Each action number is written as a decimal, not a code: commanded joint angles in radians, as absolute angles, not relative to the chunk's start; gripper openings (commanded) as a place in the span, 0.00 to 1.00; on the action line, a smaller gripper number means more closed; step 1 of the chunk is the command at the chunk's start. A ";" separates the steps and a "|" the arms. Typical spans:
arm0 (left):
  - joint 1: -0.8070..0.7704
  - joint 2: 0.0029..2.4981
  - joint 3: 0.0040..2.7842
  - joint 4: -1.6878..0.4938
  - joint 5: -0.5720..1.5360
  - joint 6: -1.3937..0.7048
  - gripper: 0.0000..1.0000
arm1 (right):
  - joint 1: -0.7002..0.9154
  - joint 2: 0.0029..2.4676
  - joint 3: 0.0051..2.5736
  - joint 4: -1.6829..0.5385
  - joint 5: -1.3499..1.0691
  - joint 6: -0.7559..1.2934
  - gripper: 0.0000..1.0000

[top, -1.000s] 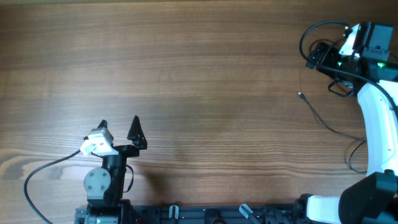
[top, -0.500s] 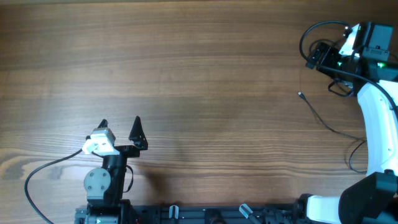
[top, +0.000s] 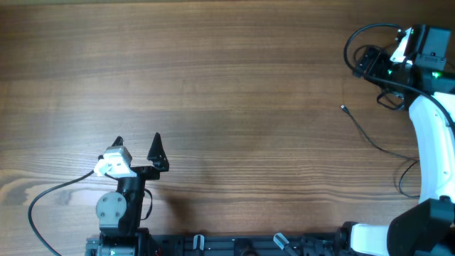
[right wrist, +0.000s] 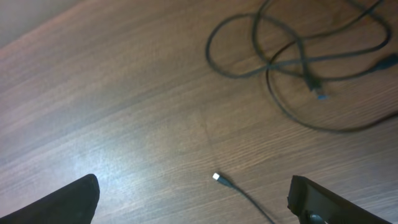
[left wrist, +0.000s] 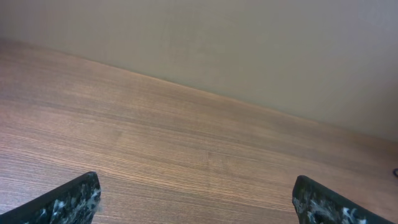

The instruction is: Untangle cables

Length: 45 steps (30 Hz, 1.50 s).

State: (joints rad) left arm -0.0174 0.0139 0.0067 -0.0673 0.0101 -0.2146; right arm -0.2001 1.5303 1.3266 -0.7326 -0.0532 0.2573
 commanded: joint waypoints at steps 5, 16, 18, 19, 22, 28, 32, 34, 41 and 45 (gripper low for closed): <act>-0.008 0.007 0.006 -0.076 0.033 -0.216 1.00 | -0.102 1.214 0.937 -0.240 -0.018 0.263 1.00; -0.008 0.007 0.006 -0.076 0.033 -0.216 1.00 | -0.013 0.601 0.080 0.396 0.030 0.270 1.00; -0.008 0.007 0.006 -0.076 0.033 -0.216 1.00 | -0.013 0.501 0.012 0.396 0.030 0.270 1.00; -0.008 0.007 0.006 -0.076 0.033 -0.216 1.00 | -0.012 0.458 0.005 0.348 0.030 0.271 1.00; -0.008 0.007 0.006 -0.076 0.033 -0.216 1.00 | -0.012 0.361 0.005 0.228 0.030 0.269 1.00; -0.008 0.007 0.006 -0.076 0.033 -0.216 1.00 | -0.012 0.204 0.005 0.007 0.024 0.245 1.00; -0.008 0.007 0.006 -0.076 0.033 -0.216 1.00 | -0.012 0.088 0.005 0.005 -0.001 0.157 1.00; -0.008 0.007 0.006 -0.076 0.033 -0.216 1.00 | -0.012 0.026 0.005 0.005 0.000 0.156 1.00; -0.008 0.007 0.006 -0.076 0.033 -0.216 1.00 | -0.012 0.003 0.005 0.006 0.000 0.163 1.00; -0.008 0.007 0.006 -0.076 0.033 -0.216 1.00 | -0.012 0.004 0.005 0.006 -0.001 0.163 1.00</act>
